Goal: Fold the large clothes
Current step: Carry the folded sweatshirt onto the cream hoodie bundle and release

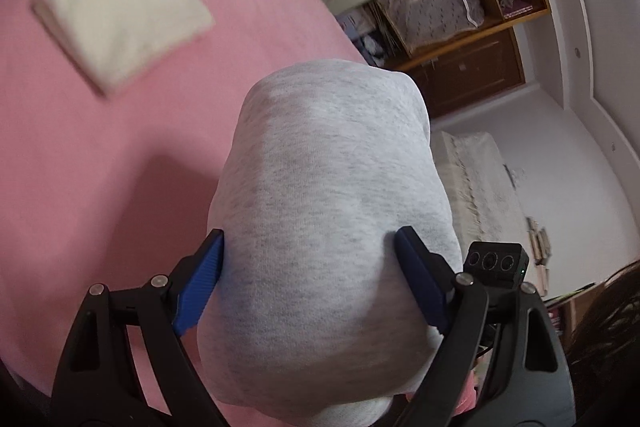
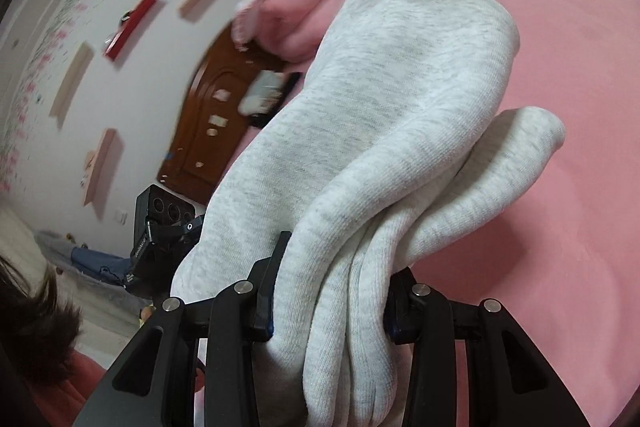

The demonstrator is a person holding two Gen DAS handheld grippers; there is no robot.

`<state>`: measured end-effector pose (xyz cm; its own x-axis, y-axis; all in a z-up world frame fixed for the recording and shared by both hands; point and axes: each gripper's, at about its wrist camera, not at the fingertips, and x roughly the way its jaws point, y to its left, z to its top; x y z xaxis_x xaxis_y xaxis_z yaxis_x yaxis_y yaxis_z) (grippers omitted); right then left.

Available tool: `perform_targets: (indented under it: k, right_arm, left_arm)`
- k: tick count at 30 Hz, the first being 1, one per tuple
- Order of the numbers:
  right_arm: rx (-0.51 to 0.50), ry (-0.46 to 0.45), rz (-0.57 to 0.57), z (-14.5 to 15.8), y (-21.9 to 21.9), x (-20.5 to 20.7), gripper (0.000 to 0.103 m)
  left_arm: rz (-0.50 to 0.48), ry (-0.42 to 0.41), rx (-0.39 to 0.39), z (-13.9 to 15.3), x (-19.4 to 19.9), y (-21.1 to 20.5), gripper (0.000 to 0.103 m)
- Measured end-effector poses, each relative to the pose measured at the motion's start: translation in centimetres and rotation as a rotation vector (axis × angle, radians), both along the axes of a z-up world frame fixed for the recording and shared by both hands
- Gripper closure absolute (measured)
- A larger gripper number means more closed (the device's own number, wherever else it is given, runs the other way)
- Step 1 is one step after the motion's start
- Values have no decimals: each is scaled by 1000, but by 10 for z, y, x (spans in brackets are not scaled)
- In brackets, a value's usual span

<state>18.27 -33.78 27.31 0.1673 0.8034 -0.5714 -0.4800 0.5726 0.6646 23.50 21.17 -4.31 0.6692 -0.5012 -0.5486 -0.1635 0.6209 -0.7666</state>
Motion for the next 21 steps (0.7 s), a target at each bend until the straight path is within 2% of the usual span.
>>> perform_targets:
  k: [3, 6, 9, 12, 14, 16, 17, 18, 19, 21]
  right_arm:
    - [67, -68, 40, -5, 95, 25, 67]
    - [119, -131, 22, -11, 191, 61, 67]
    - [176, -167, 14, -24, 257, 107, 67]
    - [230, -196, 3, -46, 321, 156, 67]
    - [241, -224, -7, -58, 362, 180, 67]
    - [239, -260, -28, -91, 398, 205, 67]
    - [227, -268, -50, -109, 410, 219, 67]
    - [191, -264, -84, -133, 421, 233, 68]
    - [127, -243, -123, -162, 429, 246, 69]
    - [32, -177, -198, -212, 439, 262, 69]
  left_arm:
    - [15, -30, 163, 33, 16, 89, 21]
    - [52, -34, 184, 43, 42, 186, 21]
    - [71, -46, 243, 54, 77, 274, 23]
    - [81, -77, 321, 52, 111, 341, 25]
    - [84, -68, 356, 35, 138, 378, 29]
    - [76, -29, 395, 6, 166, 406, 34]
    - [56, 2, 415, -13, 184, 403, 35]
    - [31, 50, 419, -40, 207, 384, 47]
    - [12, 107, 422, -62, 222, 385, 48]
    - [21, 48, 440, -75, 232, 386, 49]
